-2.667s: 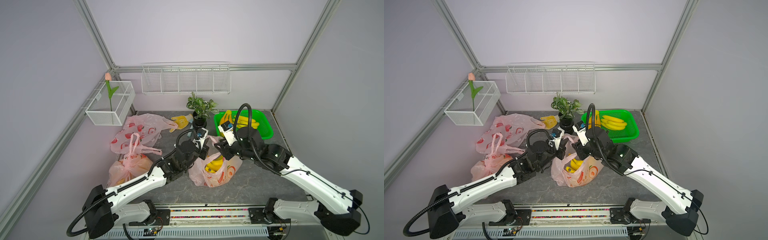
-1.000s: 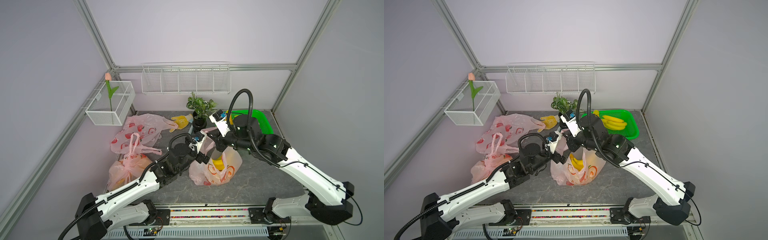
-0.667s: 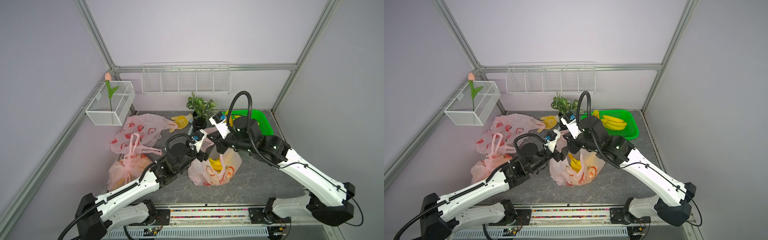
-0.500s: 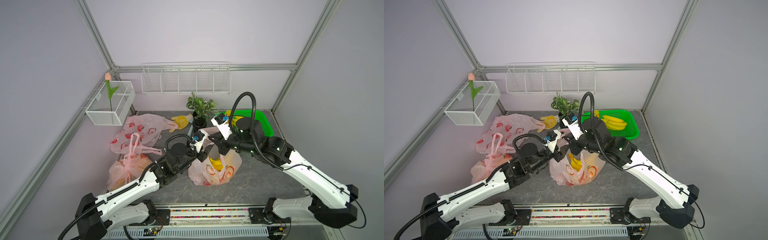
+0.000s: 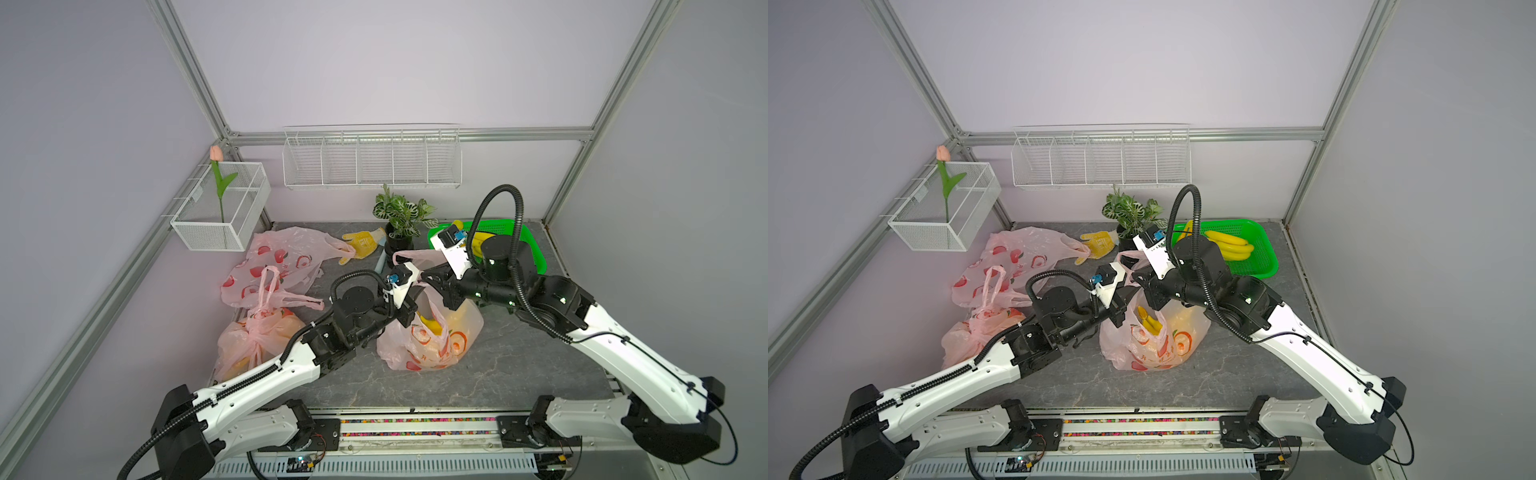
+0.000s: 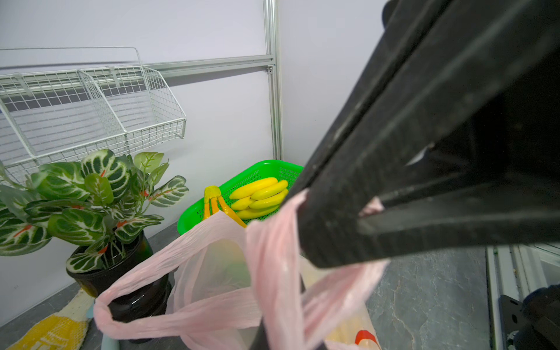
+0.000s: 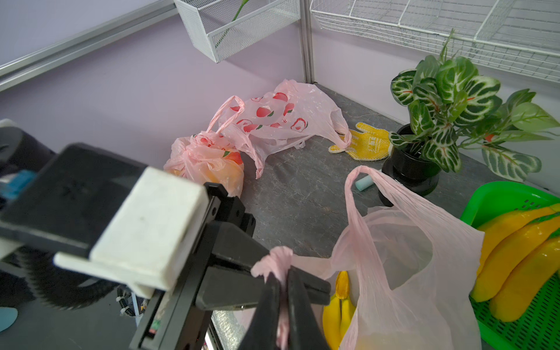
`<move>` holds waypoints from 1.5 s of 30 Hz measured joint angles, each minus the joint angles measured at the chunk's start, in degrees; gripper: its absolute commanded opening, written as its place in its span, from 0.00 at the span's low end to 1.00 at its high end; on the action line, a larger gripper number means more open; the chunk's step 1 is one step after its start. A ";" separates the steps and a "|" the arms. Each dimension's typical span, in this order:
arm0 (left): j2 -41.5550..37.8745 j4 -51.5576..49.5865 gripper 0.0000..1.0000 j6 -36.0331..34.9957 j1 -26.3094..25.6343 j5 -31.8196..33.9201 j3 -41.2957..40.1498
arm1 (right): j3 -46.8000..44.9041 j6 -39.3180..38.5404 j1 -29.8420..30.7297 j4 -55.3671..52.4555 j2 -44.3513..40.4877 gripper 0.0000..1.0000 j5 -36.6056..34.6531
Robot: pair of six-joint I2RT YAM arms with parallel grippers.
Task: Place the banana into a plastic bag & tie a knot
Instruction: Cross the plastic bag at the center of the board.
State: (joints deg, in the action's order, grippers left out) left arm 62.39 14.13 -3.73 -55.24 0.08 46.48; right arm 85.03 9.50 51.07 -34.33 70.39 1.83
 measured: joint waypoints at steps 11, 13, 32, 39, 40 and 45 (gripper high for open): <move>-0.61 -1.62 0.00 4.20 1.73 1.18 -0.98 | -7.37 -4.07 -3.54 3.34 -8.31 0.97 -6.23; -1.14 -2.10 0.00 4.85 2.43 1.07 -1.25 | -10.01 -5.66 -4.48 4.72 -10.34 0.97 -8.31; -7.93 -1.05 0.00 9.33 8.00 -6.80 -7.23 | -20.13 -28.33 -5.75 18.08 1.97 0.90 -9.22; -8.44 -0.92 0.00 9.38 8.37 -7.52 -7.50 | -18.84 -36.13 -6.97 22.84 10.19 0.89 -9.01; -8.57 -0.90 0.00 9.38 8.37 -7.63 -7.50 | -18.51 -36.96 -7.32 23.21 11.10 0.89 -8.63; -9.66 -0.55 0.00 9.57 8.39 -7.72 -8.09 | -16.44 -40.68 -8.76 24.02 14.40 0.91 -6.21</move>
State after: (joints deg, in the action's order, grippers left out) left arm 52.73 13.58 5.85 -46.85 -7.64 38.39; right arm 68.60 -31.18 42.30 -10.31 84.79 -4.38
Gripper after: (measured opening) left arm 0.040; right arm 0.889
